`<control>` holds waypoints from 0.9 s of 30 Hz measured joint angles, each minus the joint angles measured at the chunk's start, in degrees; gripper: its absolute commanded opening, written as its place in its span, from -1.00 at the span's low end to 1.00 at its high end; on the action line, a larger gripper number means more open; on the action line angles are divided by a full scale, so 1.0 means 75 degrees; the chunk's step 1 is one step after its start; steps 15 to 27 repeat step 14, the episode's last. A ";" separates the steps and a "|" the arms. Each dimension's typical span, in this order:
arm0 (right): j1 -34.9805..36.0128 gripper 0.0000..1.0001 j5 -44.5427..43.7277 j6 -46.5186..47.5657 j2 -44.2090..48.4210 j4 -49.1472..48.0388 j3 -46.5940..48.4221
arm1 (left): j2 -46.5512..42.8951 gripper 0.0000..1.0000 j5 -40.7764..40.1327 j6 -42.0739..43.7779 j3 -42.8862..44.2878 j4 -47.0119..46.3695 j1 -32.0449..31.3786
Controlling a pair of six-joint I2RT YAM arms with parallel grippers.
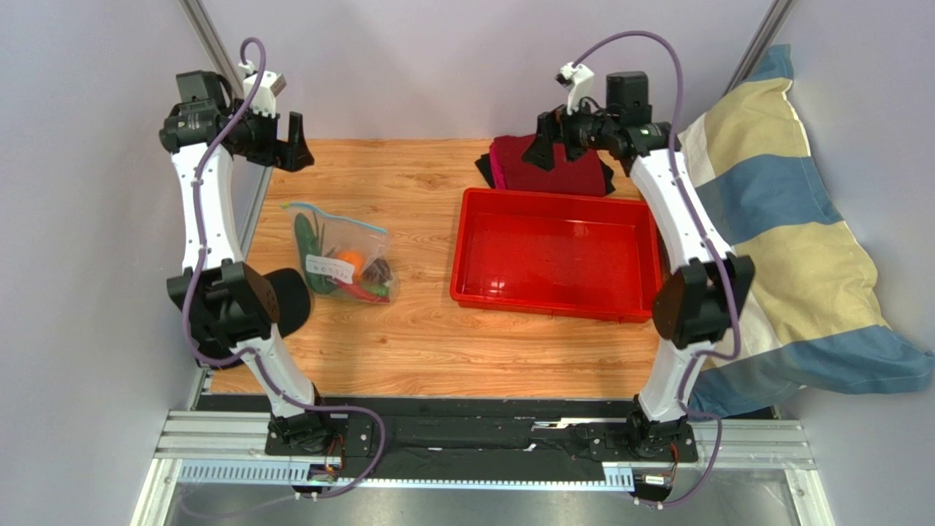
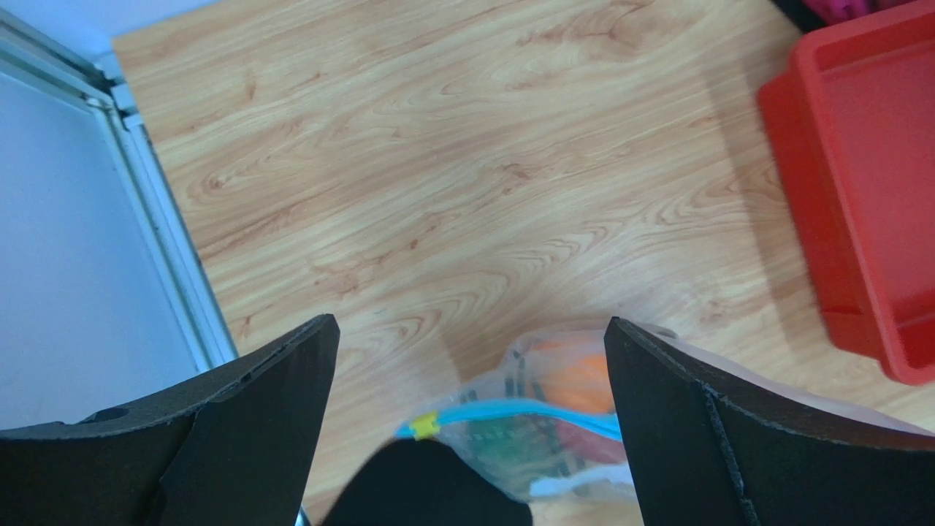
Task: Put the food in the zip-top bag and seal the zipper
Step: Reset both arms
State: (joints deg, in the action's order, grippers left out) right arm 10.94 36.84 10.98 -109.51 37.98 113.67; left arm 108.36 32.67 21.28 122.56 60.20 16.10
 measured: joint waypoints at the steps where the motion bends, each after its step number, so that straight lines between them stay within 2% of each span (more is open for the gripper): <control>1: -0.0017 1.00 -0.0082 -0.0119 0.0370 -0.0050 -0.0259 | -0.0221 0.98 -0.0017 -0.0023 0.0003 0.0125 -0.0003; 5: -0.0117 1.00 -0.0312 -0.0530 0.1696 -0.0323 -0.1361 | -0.1335 0.98 -0.0026 -0.0082 -0.0714 0.0280 -0.0003; 9: -0.0391 1.00 -0.0493 -0.0749 0.2617 -0.0466 -0.2538 | -0.2270 0.98 -0.0015 -0.0114 -0.2084 0.0291 -0.0003; 14: -0.0912 1.00 -0.0714 -0.0895 0.3276 -0.0455 -0.3742 | -0.2681 0.98 -0.0035 -0.0108 -0.3398 0.0408 -0.0009; 27: -0.0912 1.00 -0.0714 -0.0895 0.3276 -0.0455 -0.3742 | -0.2681 0.98 -0.0035 -0.0108 -0.3398 0.0408 -0.0009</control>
